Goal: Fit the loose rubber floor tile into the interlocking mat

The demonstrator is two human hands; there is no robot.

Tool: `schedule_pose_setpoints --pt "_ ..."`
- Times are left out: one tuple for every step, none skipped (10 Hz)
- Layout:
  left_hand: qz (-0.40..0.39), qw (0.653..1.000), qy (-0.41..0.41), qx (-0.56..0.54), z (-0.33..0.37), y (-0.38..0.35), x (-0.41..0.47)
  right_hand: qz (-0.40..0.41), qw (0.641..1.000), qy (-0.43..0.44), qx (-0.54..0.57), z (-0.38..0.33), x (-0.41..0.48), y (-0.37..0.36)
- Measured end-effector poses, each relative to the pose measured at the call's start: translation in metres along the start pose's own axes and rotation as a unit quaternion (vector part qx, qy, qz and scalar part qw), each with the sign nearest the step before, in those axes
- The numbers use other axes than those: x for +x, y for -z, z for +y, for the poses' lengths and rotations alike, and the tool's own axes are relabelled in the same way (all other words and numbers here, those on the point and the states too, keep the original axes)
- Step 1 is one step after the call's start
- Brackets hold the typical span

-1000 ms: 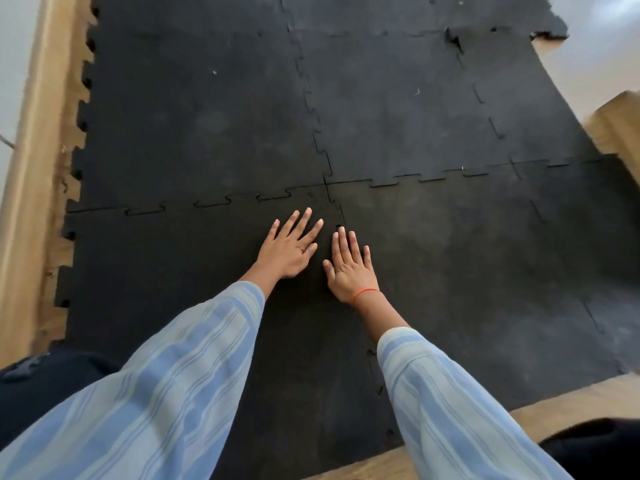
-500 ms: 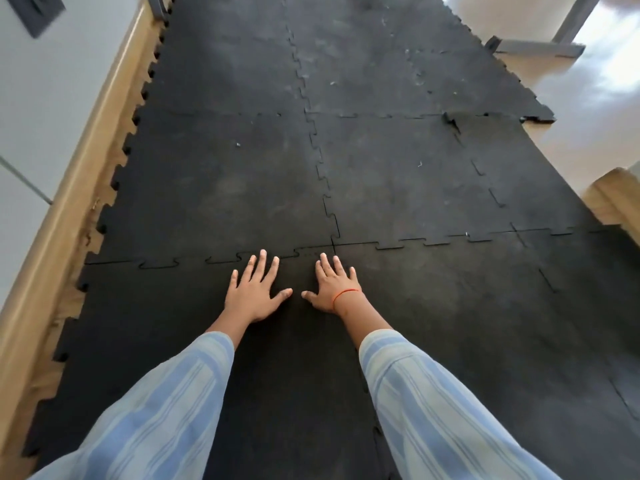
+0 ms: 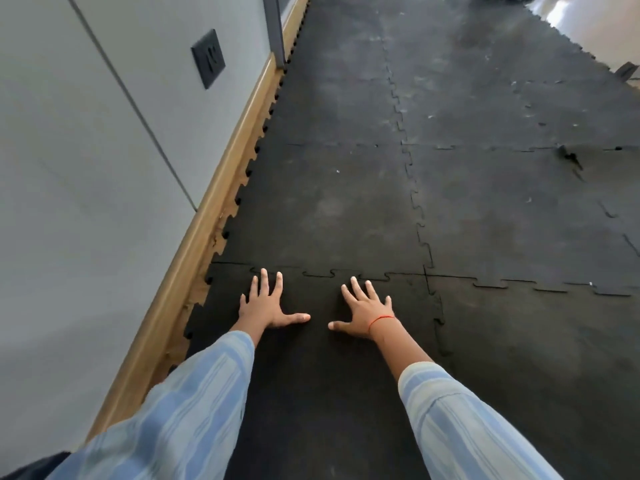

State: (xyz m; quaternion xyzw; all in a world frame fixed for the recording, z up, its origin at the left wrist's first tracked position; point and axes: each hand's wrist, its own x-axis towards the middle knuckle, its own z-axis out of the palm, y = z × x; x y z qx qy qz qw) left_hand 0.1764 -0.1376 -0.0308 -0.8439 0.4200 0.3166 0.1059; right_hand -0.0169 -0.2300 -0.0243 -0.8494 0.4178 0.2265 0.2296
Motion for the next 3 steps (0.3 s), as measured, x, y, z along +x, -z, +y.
schedule_pose_setpoints --pt "0.014 0.998 0.054 -0.022 -0.037 0.003 0.005 0.036 0.999 0.015 -0.014 -0.026 0.013 -0.016" --pt "0.003 0.998 0.056 -0.009 -0.046 0.016 0.016 0.016 1.0 -0.017 -0.015 -0.037 0.022 -0.006" --pt "-0.06 0.997 0.047 0.025 -0.047 0.036 0.014 -0.068 0.997 -0.025 -0.027 -0.041 0.014 0.027"
